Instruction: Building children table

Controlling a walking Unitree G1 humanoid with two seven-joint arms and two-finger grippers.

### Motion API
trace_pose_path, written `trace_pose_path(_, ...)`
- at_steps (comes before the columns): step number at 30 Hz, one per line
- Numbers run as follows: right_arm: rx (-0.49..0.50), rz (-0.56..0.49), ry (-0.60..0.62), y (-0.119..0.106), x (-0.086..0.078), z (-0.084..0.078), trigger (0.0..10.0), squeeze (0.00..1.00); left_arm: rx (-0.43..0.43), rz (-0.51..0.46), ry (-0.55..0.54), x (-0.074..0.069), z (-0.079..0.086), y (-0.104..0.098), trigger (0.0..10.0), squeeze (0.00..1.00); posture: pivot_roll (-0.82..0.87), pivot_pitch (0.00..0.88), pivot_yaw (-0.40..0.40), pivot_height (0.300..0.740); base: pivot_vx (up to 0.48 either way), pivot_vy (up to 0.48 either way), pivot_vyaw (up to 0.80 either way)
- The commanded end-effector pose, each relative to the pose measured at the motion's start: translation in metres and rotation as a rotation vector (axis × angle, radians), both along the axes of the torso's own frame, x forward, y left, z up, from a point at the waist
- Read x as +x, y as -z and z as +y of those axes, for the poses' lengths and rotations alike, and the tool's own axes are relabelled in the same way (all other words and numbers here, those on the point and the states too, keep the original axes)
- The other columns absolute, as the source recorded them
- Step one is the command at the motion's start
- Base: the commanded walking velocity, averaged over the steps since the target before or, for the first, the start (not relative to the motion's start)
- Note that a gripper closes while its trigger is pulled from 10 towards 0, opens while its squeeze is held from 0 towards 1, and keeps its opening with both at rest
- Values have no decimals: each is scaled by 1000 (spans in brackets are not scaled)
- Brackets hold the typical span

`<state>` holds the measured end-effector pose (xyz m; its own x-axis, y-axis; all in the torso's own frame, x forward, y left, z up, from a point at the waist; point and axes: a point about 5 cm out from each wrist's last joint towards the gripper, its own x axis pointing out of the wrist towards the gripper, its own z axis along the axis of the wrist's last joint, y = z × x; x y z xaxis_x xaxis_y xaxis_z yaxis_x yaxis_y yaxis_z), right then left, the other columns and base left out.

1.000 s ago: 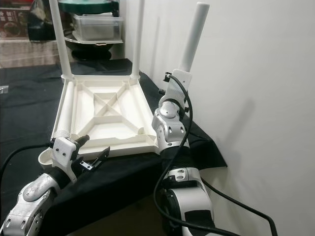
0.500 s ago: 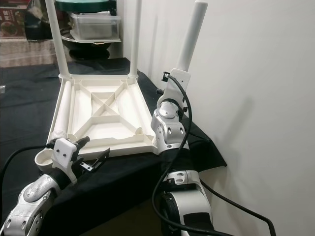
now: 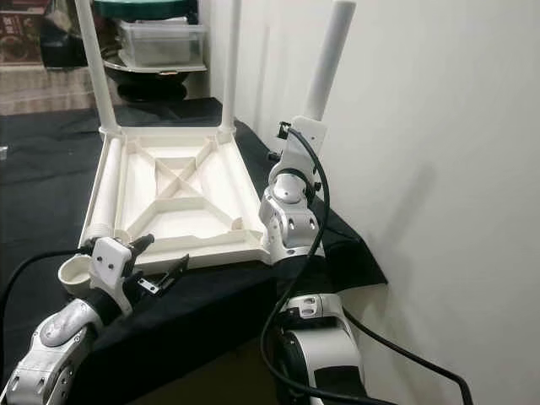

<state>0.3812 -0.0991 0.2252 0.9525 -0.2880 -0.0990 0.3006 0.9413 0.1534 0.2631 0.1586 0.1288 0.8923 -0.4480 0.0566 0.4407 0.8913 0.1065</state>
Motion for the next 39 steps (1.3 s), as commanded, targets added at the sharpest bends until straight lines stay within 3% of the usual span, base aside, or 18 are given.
trace_pose_path(1, 77, 206, -93, 45, -6, 17, 10000, 333, 5, -5, 21, 1, -5, 0, 10000, 0, 18, 0, -105, 740, 0, 0, 0)
trace_pose_path(3, 76, 203, -94, 44, -6, 17, 10000, 333, 4, -5, 21, 1, -5, 0, 10000, 0, 18, 0, -105, 740, 0, 0, 0)
trace_pose_path(4, 75, 196, -95, 42, -6, 17, 10000, 694, 4, -5, 21, 1, -5, 0, 10000, 0, 18, 0, -105, 740, 0, 0, 0)
trace_pose_path(6, 75, 193, -95, 42, -6, 17, 10000, 694, 4, -4, 21, 1, -5, 0, 10000, 0, 18, 0, -105, 740, 0, 0, 0)
trace_pose_path(7, 72, 183, -97, 40, -6, 17, 10000, 1000, 4, -4, 21, 1, -5, 0, 10000, 0, 18, 0, -105, 740, 0, 0, 0)
trace_pose_path(23, 82, 45, -122, 5, -11, 8, 10000, 1000, 3, -3, 24, 1, -5, 0, 10000, 0, 14, 0, -102, 740, 0, 0, 0)
trace_pose_path(30, 26, -37, -187, -16, -9, -18, 10000, 1000, 2, -2, 28, 0, -5, 1, 10000, 0, 12, 0, -97, 740, 0, 0, 0)
trace_pose_path(32, -26, -56, -198, -22, -7, -36, 10000, 1000, 2, -1, 29, 0, -5, 1, 10000, 0, 12, 0, -97, 740, 0, 0, 0)
trace_pose_path(34, -40, -58, -198, -23, -6, -40, 10000, 1000, 2, -1, 29, 0, -5, 1, 10000, 0, 12, 0, -97, 740, 0, 0, 0)
trace_pose_path(35, -78, -68, -196, -26, -4, -54, 10000, 1000, 2, -1, 30, 1, -5, 1, 10000, 0, 8, 0, -96, 740, 0, 0, 0)
trace_pose_path(39, -99, -80, -214, -30, -3, -62, 10000, 1000, 2, 0, 31, 1, -5, 1, 10000, 0, 7, 0, -94, 740, 0, 0, 0)
